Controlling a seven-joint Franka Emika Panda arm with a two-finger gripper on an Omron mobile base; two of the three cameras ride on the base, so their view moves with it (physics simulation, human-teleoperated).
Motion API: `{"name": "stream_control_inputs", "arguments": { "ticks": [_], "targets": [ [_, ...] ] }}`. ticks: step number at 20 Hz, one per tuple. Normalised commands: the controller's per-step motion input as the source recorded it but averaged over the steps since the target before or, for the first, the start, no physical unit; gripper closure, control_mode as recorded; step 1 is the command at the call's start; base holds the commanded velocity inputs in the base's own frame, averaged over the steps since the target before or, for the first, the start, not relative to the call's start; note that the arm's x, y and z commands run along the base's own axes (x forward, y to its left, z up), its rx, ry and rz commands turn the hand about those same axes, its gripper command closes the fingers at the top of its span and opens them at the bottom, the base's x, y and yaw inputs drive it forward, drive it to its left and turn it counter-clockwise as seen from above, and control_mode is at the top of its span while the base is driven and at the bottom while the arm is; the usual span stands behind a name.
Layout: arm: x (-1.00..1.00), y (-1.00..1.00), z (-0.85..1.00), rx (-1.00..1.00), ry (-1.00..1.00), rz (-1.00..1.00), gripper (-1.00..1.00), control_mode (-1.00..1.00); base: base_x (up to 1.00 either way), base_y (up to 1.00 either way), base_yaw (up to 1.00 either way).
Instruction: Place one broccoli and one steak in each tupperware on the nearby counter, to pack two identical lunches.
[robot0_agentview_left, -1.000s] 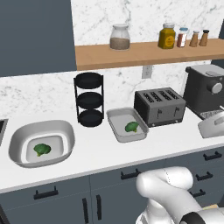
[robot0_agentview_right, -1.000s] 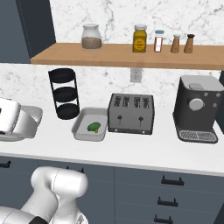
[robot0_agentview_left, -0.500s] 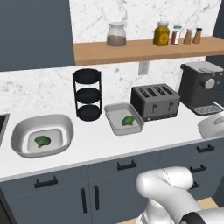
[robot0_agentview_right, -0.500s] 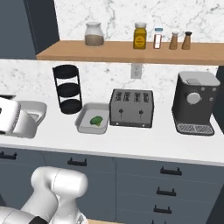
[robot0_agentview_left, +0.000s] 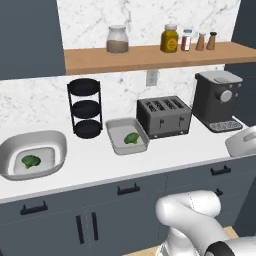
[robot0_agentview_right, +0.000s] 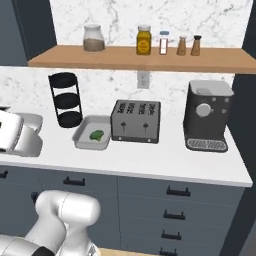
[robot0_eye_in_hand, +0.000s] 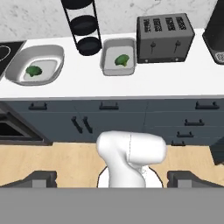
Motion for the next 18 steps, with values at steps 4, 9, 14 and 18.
{"name": "stream_control_inputs", "arguments": {
  "ticks": [4,9,14,18],
  "targets": [
    [0.00,0.00,0.00,0.00,0.00,0.00,-1.00,1.00,-0.58,-0.42,0.00],
    [0.00,0.00,0.00,0.00,0.00,0.00,-1.00,1.00,-0.23,-0.43,0.00],
    [0.00,0.00,0.00,0.00,0.00,0.00,-1.00,1.00,0.21,-0.71,0.05],
    [0.00,0.00,0.00,0.00,0.00,0.00,-1.00,1.00,0.26,-0.86,0.10]
  ]
}}
